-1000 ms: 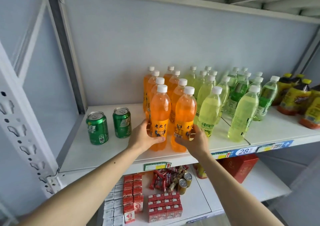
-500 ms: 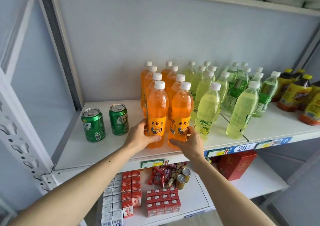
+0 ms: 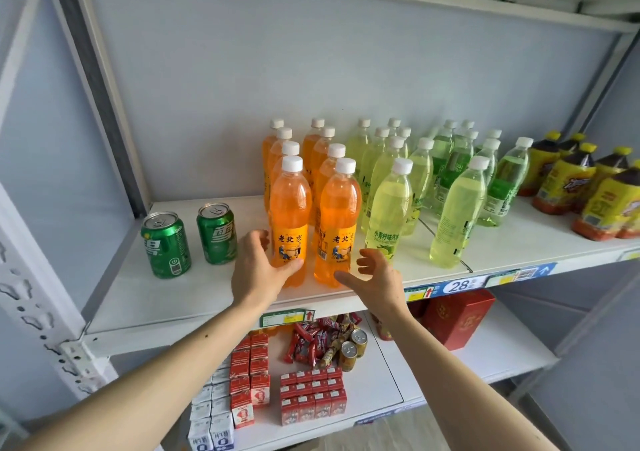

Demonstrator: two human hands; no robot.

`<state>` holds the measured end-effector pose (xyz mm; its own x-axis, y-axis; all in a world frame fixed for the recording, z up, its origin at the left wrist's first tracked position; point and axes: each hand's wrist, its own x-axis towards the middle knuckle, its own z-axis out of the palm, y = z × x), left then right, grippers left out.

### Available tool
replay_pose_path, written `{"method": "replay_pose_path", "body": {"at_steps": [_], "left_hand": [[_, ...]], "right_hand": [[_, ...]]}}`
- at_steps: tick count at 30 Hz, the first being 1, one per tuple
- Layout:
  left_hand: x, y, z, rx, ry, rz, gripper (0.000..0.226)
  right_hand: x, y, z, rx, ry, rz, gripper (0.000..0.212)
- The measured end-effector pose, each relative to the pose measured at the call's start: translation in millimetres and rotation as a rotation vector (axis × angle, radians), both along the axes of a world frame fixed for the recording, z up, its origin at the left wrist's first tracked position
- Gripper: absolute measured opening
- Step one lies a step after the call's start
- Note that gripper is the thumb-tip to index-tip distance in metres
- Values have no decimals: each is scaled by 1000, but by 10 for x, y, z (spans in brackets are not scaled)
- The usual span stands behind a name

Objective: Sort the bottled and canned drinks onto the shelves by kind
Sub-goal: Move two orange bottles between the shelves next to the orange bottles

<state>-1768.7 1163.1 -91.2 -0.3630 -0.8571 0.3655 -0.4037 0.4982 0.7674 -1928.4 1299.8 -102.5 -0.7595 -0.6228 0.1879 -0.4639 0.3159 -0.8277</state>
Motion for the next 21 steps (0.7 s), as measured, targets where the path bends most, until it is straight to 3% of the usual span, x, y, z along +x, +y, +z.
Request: {"method": "replay_pose_path", "body": {"at_steps": [2, 5, 7, 9, 11, 15, 17, 21], "left_hand": [[-71, 220, -17, -103, 133, 110, 57], [-326, 616, -36, -127, 263, 3, 36], [-559, 878, -51, -85, 289, -96, 30], [-823, 1091, -89, -34, 240, -162, 35], [-1111, 1226, -141, 13, 130, -159, 56], [-1542, 1316, -161, 156, -69, -77, 91], [-1697, 1266, -191, 159, -113, 0, 89], [-1848, 1142, -241, 58, -151, 136, 69]], "right_hand": [[-120, 176, -7, -46, 18, -25, 57], [-384, 464, -37, -75, 35, -90, 33], [-602, 653, -40, -75, 40, -128, 30], [-859, 819, -25, -49, 90, -165, 39], [-1139, 931, -3, -29, 116, -244, 59], [-1656, 920, -3, 51, 3, -268, 90], [-1820, 861, -39, 123, -26, -220, 90], [-1921, 764, -101, 138, -8, -177, 60]]}}
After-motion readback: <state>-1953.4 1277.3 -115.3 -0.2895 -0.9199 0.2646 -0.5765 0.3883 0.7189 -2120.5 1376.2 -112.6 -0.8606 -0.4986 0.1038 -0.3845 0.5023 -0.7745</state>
